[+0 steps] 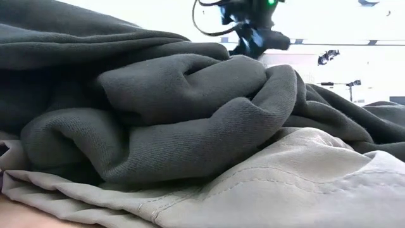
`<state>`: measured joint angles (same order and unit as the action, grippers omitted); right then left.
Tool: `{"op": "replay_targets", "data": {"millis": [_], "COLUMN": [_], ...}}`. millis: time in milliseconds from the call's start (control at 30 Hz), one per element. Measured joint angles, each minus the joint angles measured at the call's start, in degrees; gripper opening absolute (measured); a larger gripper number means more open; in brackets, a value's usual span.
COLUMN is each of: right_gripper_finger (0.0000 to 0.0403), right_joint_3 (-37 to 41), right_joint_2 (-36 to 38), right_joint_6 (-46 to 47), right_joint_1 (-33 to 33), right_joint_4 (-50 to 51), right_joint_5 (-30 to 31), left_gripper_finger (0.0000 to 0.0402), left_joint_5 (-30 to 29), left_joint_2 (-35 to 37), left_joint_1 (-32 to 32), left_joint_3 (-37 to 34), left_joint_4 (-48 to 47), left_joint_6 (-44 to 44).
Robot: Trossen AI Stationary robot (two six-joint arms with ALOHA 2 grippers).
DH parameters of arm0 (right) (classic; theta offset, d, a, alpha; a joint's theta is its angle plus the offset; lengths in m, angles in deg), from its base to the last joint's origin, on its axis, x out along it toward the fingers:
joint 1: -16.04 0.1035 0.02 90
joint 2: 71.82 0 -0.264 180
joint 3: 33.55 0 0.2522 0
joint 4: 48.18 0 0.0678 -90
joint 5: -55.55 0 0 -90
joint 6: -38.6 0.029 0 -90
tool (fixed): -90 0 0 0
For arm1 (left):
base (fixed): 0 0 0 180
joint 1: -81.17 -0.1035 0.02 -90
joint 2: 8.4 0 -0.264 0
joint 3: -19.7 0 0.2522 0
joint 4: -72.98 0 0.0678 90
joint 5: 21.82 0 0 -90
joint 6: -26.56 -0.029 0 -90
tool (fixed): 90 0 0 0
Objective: Sort clothes
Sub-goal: Put the black shorts into the laundry bin, then put the gray pants into the laundry bin
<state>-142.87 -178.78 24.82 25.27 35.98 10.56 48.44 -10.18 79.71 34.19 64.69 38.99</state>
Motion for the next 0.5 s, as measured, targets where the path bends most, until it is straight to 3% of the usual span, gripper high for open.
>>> {"op": "replay_targets", "data": {"millis": [100,233,333,500], "right_gripper_finger": [0.0144,0.0144,0.0144,0.0144], "right_joint_3": [-3.59,-7.24,-7.7,-7.7], "right_joint_2": [0.75,3.71,5.8,8.81], "right_joint_6": [-3.98,-4.37,-0.26,6.17], "right_joint_1": [0.08,-3.95,-8.36,-13.3], "right_joint_4": [-5.69,-11.47,-11.33,-10.61], "right_joint_5": [8.23,7.8,1.21,-16.54], "left_gripper_finger": [0.0003,0.0003,0.0003,0.0003], "left_joint_5": [-0.12,-0.15,-0.11,0.36], "left_joint_2": [0.0,0.0,0.01,0.0], "left_joint_1": [-0.01,-0.02,-0.02,-0.02], "left_joint_3": [0.0,0.0,0.0,0.0], "left_joint_4": [0.0,-0.04,-0.07,-0.09], "left_joint_6": [-0.02,-0.04,-0.03,0.42]}}
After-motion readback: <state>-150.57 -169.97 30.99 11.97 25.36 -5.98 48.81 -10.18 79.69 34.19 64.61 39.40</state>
